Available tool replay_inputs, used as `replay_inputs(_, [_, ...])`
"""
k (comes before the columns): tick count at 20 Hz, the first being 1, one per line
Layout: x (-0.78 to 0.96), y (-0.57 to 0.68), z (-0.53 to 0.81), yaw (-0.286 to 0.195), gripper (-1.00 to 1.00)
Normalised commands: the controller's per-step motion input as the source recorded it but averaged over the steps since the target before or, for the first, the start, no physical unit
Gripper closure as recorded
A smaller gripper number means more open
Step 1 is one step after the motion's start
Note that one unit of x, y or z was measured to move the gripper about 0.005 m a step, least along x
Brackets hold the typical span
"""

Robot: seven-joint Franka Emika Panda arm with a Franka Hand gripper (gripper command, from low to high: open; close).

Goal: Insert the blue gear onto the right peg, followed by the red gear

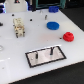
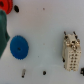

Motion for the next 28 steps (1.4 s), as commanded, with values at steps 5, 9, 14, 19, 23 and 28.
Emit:
replay_inputs(5, [-0.36, 0.23, 0.0, 0.0, -1.0])
replay_inputs(9, [-0.6, 0.48, 0.0, 0.0, -1.0])
replay_inputs(14, [-0.5, 0.62, -0.06, 0.0, -1.0])
replay_inputs(19, [-0.38, 0.64, -0.26, 0.0, -1.0])
replay_inputs(23, [-0.32, 0.53, -0.41, 0.0, -1.0])
replay_inputs(28, [-0.34, 0.39, -0.48, 0.0, -1.0])
